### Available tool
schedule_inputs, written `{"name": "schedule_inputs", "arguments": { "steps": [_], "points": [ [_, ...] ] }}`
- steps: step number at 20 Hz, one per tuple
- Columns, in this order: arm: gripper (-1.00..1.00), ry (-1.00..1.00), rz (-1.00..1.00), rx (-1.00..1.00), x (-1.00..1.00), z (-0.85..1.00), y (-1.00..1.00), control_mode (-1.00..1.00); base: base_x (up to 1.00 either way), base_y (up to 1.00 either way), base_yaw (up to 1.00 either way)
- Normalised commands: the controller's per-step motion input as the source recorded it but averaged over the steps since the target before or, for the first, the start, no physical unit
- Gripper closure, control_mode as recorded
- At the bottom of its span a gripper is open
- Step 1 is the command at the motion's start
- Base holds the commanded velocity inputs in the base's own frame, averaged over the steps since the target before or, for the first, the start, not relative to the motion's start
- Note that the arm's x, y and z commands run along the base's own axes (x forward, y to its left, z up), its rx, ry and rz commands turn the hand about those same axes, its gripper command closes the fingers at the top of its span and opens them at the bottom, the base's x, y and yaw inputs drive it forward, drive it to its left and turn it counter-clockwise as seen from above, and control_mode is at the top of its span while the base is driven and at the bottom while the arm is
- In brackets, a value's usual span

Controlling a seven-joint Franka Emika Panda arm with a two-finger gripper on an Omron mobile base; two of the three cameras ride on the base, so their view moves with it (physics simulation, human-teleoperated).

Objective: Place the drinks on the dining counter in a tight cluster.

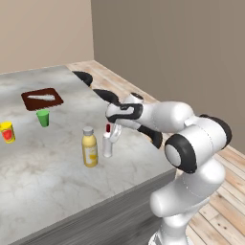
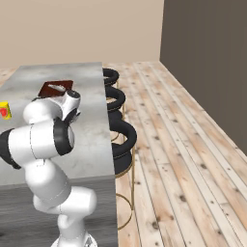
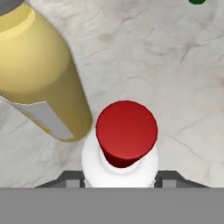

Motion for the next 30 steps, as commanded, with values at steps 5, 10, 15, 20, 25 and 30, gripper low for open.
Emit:
{"name": "schedule_inputs", "arguments": {
  "steps": [5,10,15,20,25,30],
  "points": [
    [1.00,0.00,0.00,0.00,0.08,-0.40,0.28,-1.00,0.00,0.00,0.00],
    [1.00,0.00,0.00,0.00,0.29,-0.17,0.04,-1.00,0.00,0.00,0.00],
    [1.00,0.00,0.00,0.00,0.01,-0.06,0.00,-1.00,0.00,0.00,0.00],
    [1.00,-0.03,0.00,0.00,-0.12,0.00,0.00,-1.00,0.00,0.00,0.00],
    [1.00,-0.12,0.00,0.00,-0.03,0.00,0.03,-1.00,0.00,0.00,0.00],
    [1.00,-0.02,0.00,0.00,-0.07,0.00,0.00,-1.00,0.00,0.00,0.00]
  ]
}}
